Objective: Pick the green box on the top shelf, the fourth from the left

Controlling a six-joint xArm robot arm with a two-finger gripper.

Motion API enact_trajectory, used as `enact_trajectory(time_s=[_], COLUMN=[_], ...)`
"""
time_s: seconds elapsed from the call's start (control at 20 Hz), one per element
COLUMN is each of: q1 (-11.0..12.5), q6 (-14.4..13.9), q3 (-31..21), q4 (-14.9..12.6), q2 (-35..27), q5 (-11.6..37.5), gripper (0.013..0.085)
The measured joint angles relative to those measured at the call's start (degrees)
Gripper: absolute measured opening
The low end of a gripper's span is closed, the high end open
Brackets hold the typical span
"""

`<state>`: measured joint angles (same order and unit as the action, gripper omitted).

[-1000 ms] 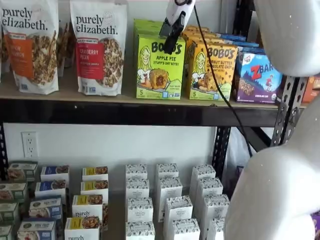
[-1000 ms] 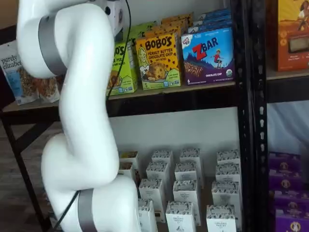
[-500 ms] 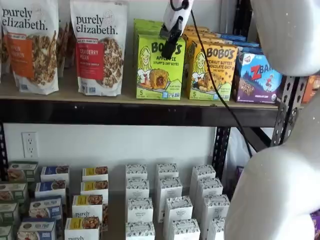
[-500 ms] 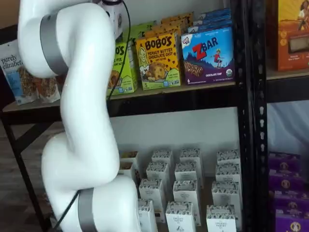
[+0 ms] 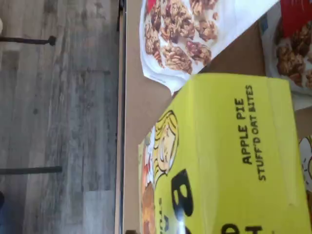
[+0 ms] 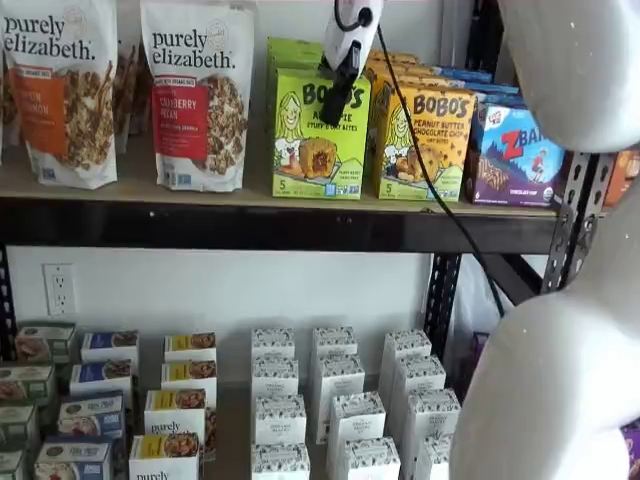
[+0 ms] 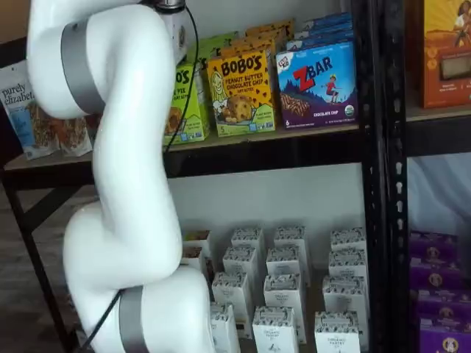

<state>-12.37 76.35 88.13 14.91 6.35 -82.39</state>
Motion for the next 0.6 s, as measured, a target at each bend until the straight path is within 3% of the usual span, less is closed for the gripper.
enact_trajectory(time_s=[0.1, 0.2, 0.5, 0.6], q1=[-0.07, -0.1, -0.12, -0.11], q6=[-0.01, 0.03, 0.07, 0.07], q3=[-0.42, -0.84, -1.08, -0.99], q4=[0.13, 0.44, 0.72, 0.79], q2=[0.09, 0.24, 0.28, 0.24], q5=[0.53, 1.1, 1.32, 1.05], gripper=[0.085, 0.077, 0.065, 0.065])
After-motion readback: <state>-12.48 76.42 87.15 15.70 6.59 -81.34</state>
